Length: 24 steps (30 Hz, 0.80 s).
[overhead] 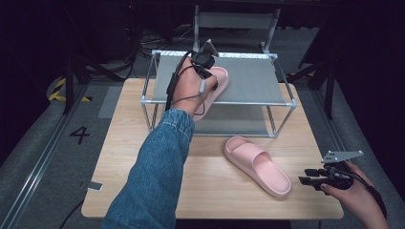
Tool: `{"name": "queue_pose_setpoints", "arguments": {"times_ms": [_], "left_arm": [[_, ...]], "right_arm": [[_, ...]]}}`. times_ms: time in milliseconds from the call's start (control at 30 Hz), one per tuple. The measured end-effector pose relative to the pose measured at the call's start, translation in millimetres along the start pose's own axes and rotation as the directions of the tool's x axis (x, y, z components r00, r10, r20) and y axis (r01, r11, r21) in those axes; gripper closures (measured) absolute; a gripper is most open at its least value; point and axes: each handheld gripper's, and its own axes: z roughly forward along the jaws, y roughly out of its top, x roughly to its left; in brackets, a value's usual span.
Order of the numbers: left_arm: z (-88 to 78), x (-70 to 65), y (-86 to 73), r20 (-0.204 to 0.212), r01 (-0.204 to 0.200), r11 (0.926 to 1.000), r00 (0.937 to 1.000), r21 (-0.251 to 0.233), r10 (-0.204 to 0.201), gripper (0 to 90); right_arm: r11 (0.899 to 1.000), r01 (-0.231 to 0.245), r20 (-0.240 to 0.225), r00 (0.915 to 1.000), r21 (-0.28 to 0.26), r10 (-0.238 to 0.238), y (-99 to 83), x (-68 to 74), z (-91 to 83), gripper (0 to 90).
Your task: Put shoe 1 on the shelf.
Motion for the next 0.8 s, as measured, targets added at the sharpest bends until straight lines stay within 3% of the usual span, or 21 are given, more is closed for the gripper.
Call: {"name": "queue_pose_setpoints", "arguments": {"times_ms": [133,367,567,800], "left_arm": [[-11.4,-0.7,-7.1,0.019,-0.015,0.9991,0.9997,-0.039,0.016,68.9],[-35.6,-3.9,-30.0,0.055,-0.058,0.9939,0.9964,-0.094,0.063,67.1],[-52.4,-6.5,-58.0,0.097,-0.091,0.9912,0.9902,-0.096,0.1,69.1],[-58.5,-6.6,-86.2,0.094,-0.127,0.9873,0.9863,-0.095,0.136,70.2]], "right_arm": [[1.0,0.0,0.002,1.0,-0.004,0.0,-0.4,-0.3,-1.8,56.3],[1.0,0.004,0.002,1.0,0.001,-0.004,1.3,3.0,-0.5,55.8],[1.0,0.013,0.003,0.9999,0.0,-0.013,3.0,6.7,0.6,55.4],[1.0,0.018,0.003,0.9998,0.009,-0.018,3.8,9.7,1.2,55.2]]}}
